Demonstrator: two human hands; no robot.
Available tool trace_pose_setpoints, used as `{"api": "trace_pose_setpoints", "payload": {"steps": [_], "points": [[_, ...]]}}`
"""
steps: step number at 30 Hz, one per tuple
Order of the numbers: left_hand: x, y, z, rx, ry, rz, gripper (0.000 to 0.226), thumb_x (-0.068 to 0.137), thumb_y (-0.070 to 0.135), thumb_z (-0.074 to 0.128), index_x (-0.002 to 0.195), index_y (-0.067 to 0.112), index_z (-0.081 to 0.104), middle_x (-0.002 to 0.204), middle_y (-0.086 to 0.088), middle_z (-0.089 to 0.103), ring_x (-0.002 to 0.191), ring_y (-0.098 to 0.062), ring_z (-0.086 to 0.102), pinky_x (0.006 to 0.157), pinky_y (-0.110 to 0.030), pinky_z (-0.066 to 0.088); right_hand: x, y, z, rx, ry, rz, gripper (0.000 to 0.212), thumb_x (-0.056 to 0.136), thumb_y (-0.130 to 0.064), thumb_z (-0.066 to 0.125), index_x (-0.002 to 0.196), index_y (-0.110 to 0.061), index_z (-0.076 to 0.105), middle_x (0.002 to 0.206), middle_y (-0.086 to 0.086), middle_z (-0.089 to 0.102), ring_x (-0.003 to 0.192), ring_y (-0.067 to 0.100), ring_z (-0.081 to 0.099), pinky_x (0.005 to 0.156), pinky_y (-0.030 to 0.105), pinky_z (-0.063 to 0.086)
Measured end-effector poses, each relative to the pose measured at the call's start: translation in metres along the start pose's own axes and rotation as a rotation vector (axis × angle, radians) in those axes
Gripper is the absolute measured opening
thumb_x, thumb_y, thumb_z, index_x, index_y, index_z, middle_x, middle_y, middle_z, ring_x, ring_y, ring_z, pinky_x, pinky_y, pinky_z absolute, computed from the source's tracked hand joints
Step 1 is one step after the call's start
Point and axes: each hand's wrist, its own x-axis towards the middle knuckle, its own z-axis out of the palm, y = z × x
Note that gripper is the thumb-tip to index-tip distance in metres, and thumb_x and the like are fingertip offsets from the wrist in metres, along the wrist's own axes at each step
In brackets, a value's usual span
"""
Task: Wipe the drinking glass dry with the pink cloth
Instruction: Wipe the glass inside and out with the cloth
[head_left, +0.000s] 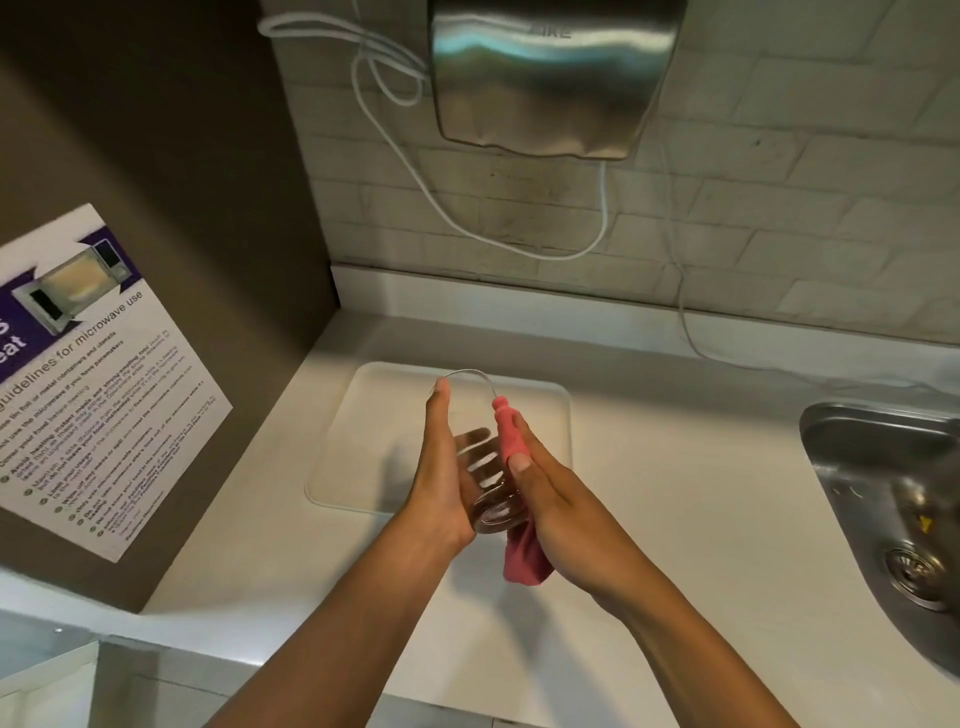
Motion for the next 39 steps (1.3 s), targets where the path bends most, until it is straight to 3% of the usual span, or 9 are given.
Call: {"api": "trace_pose_setpoints", "payload": {"steps": [7,10,13,15,20,26,33,37,39], "points": [[0.004,0.003,0.002,-0.113,-0.016,-0.096,0.083,0.082,0.073,0.068,0.130,0.005,0.072,0.117,-0.019,0.081,0.090,-0.036,0.078,0.084,-0.049,0.065,-0.007,-0.005,0.002,0.044,0.076,-0.055,0.041,0.105,-0.062,0.022,0.145,-0.072,0.028,0.158,-0.028,0.040,0.145,-0.001,0.040,0.121,0.033,0.036],[0.003,0.003,0.009,-0.233,-0.009,-0.145,0.084,0.085,0.071,0.064,0.129,0.001,0.073,0.134,-0.018,0.074,0.119,-0.035,0.071,0.113,-0.047,0.050,-0.009,-0.005,0.010,-0.120,0.167,-0.186,0.049,0.108,-0.053,0.021,0.156,-0.060,0.015,0.166,-0.030,0.019,0.152,-0.006,0.020,0.125,0.027,0.026],[0.011,-0.003,0.013,-0.317,-0.032,-0.106,0.078,0.093,0.068,0.052,0.088,-0.003,0.085,0.096,-0.023,0.084,0.081,-0.035,0.082,0.088,-0.044,0.059,-0.011,0.004,0.016,-0.352,0.142,-0.242,0.057,0.104,-0.054,0.018,0.156,-0.059,-0.004,0.168,-0.026,-0.015,0.156,0.001,0.013,0.119,0.026,0.039],[0.014,-0.008,0.011,-0.309,-0.053,-0.097,0.070,0.097,0.061,0.050,0.099,-0.002,0.081,0.089,-0.021,0.081,0.079,-0.036,0.080,0.082,-0.043,0.059,-0.014,0.014,0.015,-0.571,0.131,-0.292,0.057,0.105,-0.051,0.019,0.156,-0.059,-0.006,0.168,-0.020,-0.025,0.158,0.009,0.000,0.117,0.030,0.041],[0.014,-0.026,0.008,-0.317,-0.108,-0.097,0.041,0.107,0.050,0.041,0.110,0.019,0.069,0.082,0.000,0.084,0.068,-0.016,0.081,0.061,-0.024,0.063,-0.001,0.018,-0.004,-0.855,0.135,-0.404,0.054,0.107,-0.052,0.020,0.159,-0.042,0.031,0.172,-0.001,0.020,0.159,0.024,0.014,0.121,0.040,0.031],[0.020,-0.030,0.010,-0.379,-0.019,-0.151,0.060,0.094,0.061,0.057,0.080,0.007,0.082,0.070,-0.016,0.081,0.053,-0.032,0.079,0.044,-0.040,0.064,0.012,0.013,0.004,-0.355,0.266,-0.220,0.062,0.104,-0.057,0.021,0.159,-0.031,0.034,0.162,-0.012,0.035,0.146,0.001,0.035,0.117,0.019,0.034],[0.027,-0.025,0.007,-0.297,-0.027,-0.158,0.057,0.101,0.047,0.048,0.128,0.002,0.070,0.119,-0.020,0.076,0.115,-0.035,0.071,0.098,-0.039,0.055,-0.004,0.039,0.000,-0.720,0.149,-0.503,0.056,0.109,-0.027,0.043,0.162,-0.031,0.025,0.174,0.003,0.008,0.160,0.031,0.004,0.123,0.044,0.030],[0.021,-0.033,0.019,-0.397,-0.144,-0.090,0.040,0.117,0.031,0.016,0.107,0.038,0.054,0.103,0.025,0.064,0.069,0.016,0.071,0.068,-0.003,0.051,0.017,0.013,-0.019,-0.988,0.082,-0.600,0.050,0.110,-0.038,0.033,0.158,-0.026,0.040,0.165,-0.001,0.038,0.155,0.025,0.027,0.126,0.040,0.025],[0.023,-0.039,0.019,-0.435,-0.092,-0.085,0.043,0.112,0.037,0.034,0.099,0.030,0.074,0.096,0.004,0.079,0.066,-0.005,0.080,0.060,-0.019,0.063,0.024,0.000,-0.018,-0.896,0.077,-0.470,0.053,0.109,-0.045,0.024,0.157,-0.032,0.041,0.164,-0.008,0.040,0.150,0.014,0.035,0.123,0.032,0.031]]}}
